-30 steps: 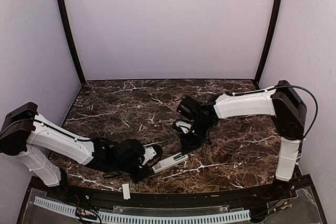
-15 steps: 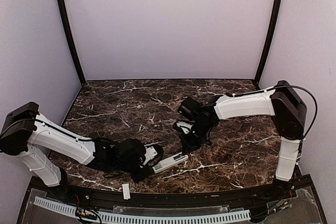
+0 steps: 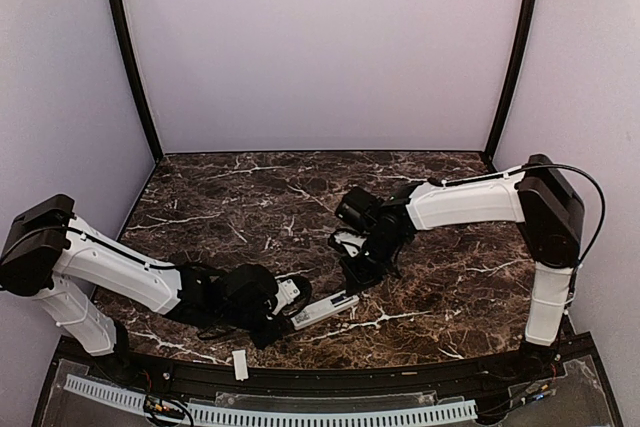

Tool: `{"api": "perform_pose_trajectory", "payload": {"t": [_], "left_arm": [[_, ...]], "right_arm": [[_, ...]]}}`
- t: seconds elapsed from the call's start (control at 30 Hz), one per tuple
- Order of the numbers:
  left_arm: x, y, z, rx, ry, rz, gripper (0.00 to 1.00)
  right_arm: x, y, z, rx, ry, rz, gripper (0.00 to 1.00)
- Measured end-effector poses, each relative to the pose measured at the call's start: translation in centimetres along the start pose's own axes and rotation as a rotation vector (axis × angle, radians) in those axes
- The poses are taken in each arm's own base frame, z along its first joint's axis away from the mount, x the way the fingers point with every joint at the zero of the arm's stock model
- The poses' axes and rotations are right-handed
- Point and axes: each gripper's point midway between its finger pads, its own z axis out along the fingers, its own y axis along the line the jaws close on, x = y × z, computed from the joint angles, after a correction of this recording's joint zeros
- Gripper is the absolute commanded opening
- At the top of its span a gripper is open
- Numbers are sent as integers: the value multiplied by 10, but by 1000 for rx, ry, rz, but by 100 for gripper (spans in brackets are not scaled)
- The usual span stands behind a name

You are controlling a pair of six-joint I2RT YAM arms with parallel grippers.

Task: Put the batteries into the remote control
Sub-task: Load the battery into the battery compartment, then press the battery in the battery compartment.

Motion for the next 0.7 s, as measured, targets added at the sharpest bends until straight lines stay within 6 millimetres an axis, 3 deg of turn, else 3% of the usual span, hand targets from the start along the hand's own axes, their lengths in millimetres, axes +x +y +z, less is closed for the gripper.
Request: {"api": "perform_pose_trajectory", "payload": {"t": [0.27, 0.5, 0.7], "left_arm": [[0, 1, 0, -8, -3, 0, 15], [1, 5, -1, -24, -5, -1, 15], [2, 7, -6, -36, -11, -6, 19]], "right_arm": [[3, -5, -4, 78, 12, -27, 13], [-1, -9, -17, 128, 18, -56, 25], [-6, -3, -30, 119, 0, -242, 37]]}}
